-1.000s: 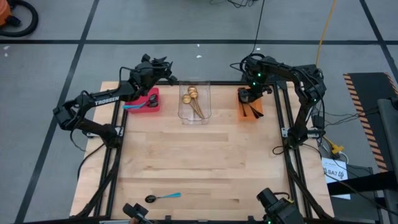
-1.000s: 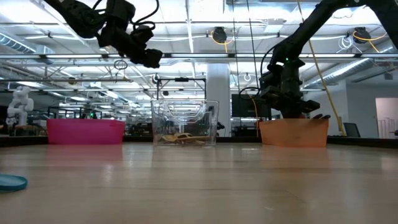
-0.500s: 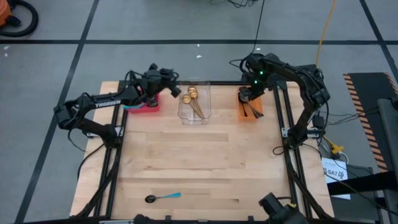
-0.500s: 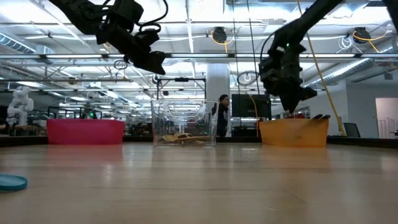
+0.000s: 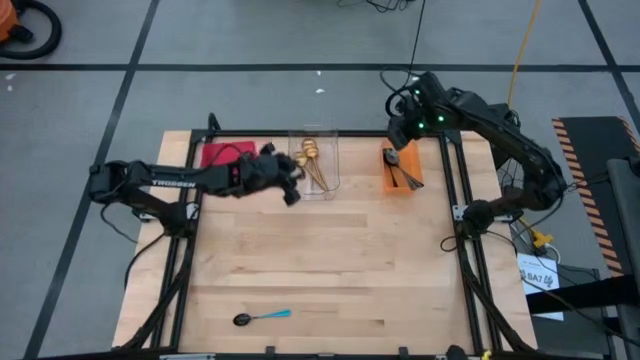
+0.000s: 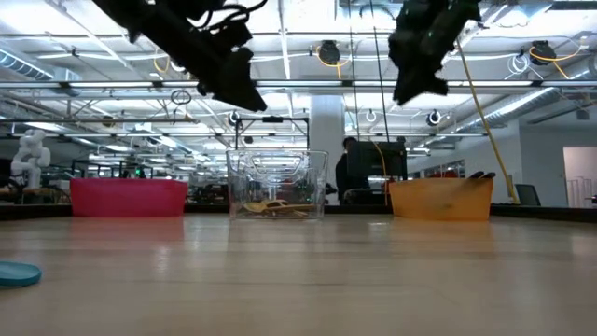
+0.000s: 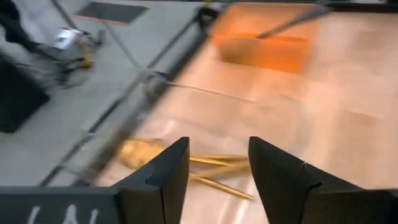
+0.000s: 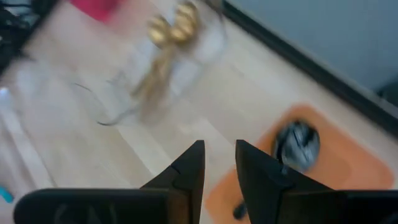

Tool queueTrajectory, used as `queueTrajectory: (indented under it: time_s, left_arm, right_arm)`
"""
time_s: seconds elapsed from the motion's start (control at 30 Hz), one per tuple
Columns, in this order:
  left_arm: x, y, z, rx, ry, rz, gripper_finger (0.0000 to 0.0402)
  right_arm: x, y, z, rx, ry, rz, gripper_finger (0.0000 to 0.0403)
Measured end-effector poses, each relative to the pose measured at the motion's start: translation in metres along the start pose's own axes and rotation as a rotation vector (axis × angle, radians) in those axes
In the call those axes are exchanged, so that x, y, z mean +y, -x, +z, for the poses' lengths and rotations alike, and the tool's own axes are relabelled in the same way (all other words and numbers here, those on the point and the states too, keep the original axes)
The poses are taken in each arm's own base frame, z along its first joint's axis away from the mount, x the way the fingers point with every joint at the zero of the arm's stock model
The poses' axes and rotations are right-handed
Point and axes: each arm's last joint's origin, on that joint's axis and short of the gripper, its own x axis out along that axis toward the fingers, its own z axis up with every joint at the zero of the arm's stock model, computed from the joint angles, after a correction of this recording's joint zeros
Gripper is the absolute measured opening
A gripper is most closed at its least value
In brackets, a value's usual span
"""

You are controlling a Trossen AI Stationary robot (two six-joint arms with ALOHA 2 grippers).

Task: Sort silverware by color (type)
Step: Put the blue spoon into the red bin

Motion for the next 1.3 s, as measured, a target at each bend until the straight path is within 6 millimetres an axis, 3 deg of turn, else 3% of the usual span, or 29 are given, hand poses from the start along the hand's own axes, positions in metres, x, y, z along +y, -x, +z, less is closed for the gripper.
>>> queueTrajectory:
  time_s: [0.27,0.43,0.73,1.0,1.3]
  left_arm:
    - [-0.057,0.034,-0.002,0.137,0.053,-0.181,0.0173]
    - [-0.087,0.067,-0.001,0.248,0.06,-0.263,0.0173]
    - [-0.139,0.123,-0.014,0.275,0.055,-0.459,0.0173]
    - [-0.179,0.15,-0.043,0.377,0.117,-0.525,0.0173]
    - [-0.221,0.179,-0.086,0.495,0.187,-0.558,0.0173]
  right_arm:
    - [0.041,0.036,-0.009,-0.194,0.251,0.092,0.0086]
    - [0.063,0.045,-0.023,-0.298,0.356,0.173,0.0086]
    - [0.082,0.014,-0.078,-0.345,0.383,0.359,0.0086]
    - [0.105,-0.024,-0.125,-0.337,0.371,0.549,0.0086]
    - [0.146,-0.029,-0.16,-0.346,0.436,0.536,0.0086]
